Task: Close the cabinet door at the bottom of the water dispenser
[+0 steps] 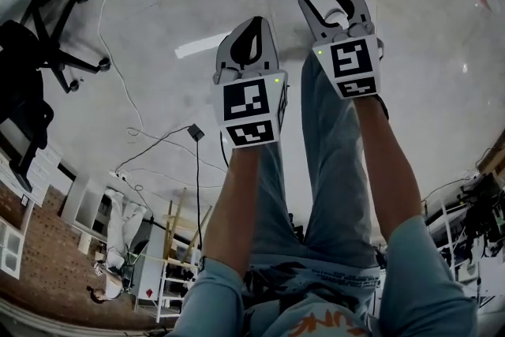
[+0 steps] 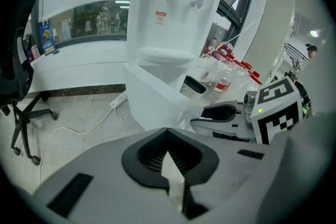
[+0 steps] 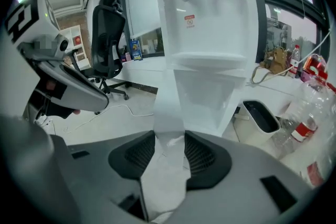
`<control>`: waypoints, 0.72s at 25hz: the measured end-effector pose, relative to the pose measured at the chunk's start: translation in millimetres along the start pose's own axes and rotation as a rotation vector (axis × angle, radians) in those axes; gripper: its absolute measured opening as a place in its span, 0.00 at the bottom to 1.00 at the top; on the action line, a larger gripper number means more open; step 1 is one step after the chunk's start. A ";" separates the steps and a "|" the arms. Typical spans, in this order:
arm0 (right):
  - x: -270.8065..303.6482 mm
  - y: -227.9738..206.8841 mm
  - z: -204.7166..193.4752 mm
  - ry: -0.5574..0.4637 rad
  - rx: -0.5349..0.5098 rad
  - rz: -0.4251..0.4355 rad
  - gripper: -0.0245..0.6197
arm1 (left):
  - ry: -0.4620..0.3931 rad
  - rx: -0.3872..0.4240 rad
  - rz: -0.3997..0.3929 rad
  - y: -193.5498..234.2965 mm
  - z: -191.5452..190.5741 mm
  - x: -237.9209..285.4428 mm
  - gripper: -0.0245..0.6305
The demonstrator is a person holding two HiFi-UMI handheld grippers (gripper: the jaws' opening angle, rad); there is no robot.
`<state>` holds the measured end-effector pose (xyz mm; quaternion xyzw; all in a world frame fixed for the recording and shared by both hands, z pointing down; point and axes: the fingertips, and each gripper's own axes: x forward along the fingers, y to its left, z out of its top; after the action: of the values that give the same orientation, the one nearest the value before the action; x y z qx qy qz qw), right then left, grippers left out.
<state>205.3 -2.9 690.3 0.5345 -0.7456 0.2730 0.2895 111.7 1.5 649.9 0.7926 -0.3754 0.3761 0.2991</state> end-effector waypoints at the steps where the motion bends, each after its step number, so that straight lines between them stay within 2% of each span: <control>1: 0.2 -5.5 0.8 0.000 -0.008 -0.003 0.33 | 0.000 -0.001 0.000 -2.4 2.5 2.6 0.05; 11: 7.1 -70.4 14.2 -0.006 -0.075 -0.034 0.33 | -0.012 0.000 0.003 -25.4 27.7 26.2 0.05; 18: 14.6 -105.3 25.0 -0.015 -0.087 -0.020 0.34 | -0.027 0.001 0.014 -43.7 51.3 43.2 0.05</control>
<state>298.6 -59.6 694.1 0.5310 -0.7535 0.2332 0.3096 185.3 -29.7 649.3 0.7950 -0.3849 0.3675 0.2911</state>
